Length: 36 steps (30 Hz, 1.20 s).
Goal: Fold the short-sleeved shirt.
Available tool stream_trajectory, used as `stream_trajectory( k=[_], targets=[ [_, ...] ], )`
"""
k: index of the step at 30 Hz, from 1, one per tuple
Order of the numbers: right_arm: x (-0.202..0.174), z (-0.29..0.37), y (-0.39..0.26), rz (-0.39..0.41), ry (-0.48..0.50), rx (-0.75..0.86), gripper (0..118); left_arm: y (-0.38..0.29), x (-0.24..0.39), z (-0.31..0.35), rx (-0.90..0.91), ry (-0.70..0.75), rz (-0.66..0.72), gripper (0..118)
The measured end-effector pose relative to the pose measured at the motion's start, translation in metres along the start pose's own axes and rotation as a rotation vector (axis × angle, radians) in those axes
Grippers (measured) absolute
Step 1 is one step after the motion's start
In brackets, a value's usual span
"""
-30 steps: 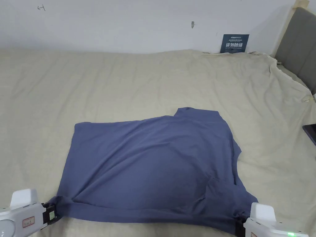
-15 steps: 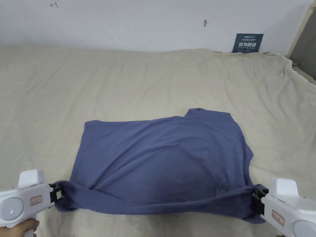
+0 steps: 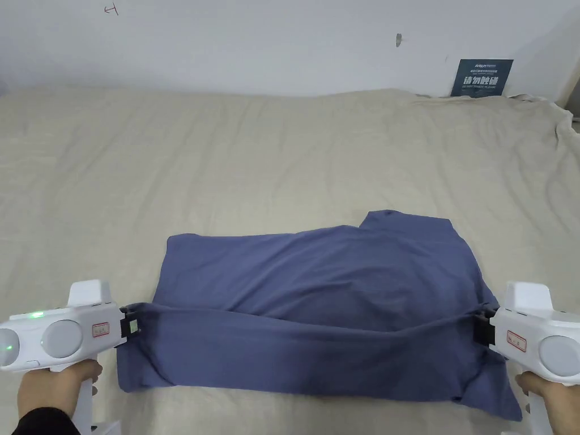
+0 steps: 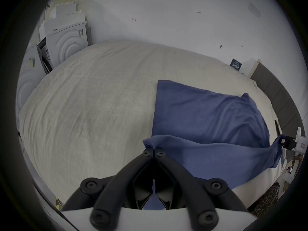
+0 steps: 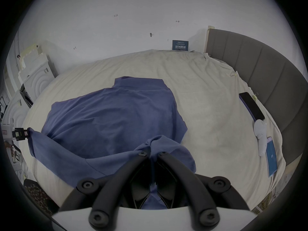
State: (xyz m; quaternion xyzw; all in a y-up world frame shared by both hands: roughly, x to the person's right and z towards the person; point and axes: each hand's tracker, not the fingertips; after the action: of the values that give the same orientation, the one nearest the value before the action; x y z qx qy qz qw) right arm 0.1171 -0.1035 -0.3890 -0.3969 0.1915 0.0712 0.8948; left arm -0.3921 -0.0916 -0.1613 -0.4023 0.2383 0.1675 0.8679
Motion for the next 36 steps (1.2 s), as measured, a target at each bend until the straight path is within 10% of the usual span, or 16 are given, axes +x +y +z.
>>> stream_trajectory(
  k=[15, 17, 20, 24, 36],
  targets=[
    [-0.005, -0.075, -0.011, -0.025, -0.056, -0.17, 7, -0.001, 0.0, -0.071, -0.136, 0.087, -0.055, 2],
    [0.001, -0.074, -0.009, -0.026, -0.053, -0.167, 32, 0.002, -0.001, -0.066, -0.138, 0.077, -0.054, 20],
    [0.001, -0.053, -0.001, -0.027, -0.044, -0.115, 90, 0.007, 0.001, -0.048, -0.121, 0.045, -0.031, 97],
    [-0.007, 0.003, 0.012, -0.029, -0.006, 0.014, 90, 0.013, 0.013, -0.006, -0.012, 0.009, -0.046, 115],
    [-0.019, 0.164, -0.013, -0.017, 0.027, 0.372, 75, -0.018, 0.025, 0.113, 0.273, -0.034, -0.066, 111]
  ],
)
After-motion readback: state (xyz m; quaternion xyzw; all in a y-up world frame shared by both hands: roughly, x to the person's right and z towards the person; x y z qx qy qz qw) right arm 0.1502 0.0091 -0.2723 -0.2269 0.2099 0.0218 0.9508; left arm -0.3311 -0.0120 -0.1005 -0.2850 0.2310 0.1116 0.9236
